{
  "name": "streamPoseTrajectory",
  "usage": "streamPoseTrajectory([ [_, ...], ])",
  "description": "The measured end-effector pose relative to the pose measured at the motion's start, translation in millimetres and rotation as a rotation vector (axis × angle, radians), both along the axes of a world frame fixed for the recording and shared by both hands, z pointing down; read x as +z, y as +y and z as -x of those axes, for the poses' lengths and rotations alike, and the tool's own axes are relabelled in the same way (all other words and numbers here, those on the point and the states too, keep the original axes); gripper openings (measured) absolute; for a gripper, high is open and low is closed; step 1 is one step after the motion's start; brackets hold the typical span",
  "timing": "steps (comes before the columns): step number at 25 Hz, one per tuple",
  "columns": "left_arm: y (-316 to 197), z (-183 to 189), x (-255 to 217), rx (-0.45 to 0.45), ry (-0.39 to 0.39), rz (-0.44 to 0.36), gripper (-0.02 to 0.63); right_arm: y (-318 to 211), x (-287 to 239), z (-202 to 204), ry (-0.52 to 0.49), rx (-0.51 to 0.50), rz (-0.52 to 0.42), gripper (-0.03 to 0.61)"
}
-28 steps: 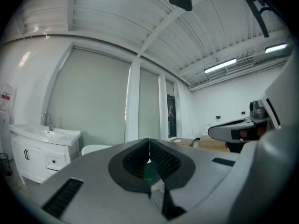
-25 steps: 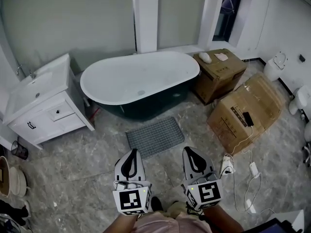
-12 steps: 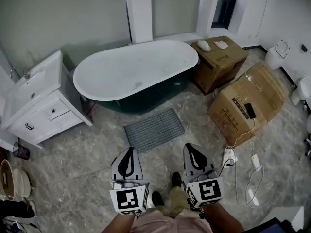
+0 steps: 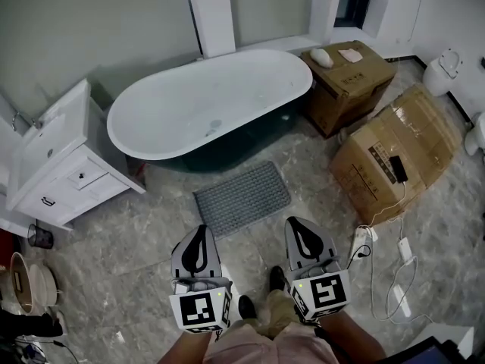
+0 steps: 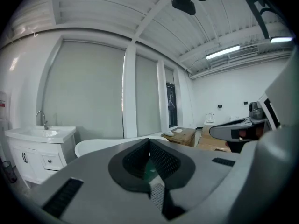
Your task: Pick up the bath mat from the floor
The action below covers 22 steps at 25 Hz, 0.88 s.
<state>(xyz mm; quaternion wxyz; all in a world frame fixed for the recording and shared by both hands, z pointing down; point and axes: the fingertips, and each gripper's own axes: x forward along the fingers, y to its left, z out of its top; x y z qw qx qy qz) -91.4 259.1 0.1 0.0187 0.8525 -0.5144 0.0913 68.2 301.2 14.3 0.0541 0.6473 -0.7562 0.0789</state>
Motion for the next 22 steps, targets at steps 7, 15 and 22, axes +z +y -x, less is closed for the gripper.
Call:
streamPoseTrajectory([
  [7, -30, -30, -3, -0.033, -0.036, 0.002, 0.026, -32, 2, -32, -0.025, -0.027, -0.005, 0.017],
  [15, -49, -63, -12, -0.06, -0.078, -0.021, 0.025, -59, 0, -68, -0.058, -0.058, -0.026, 0.017],
  [22, -63, -71, -24, -0.104, -0.086, -0.044, 0.026, -81, -2, -82, -0.081, -0.083, -0.039, 0.017],
])
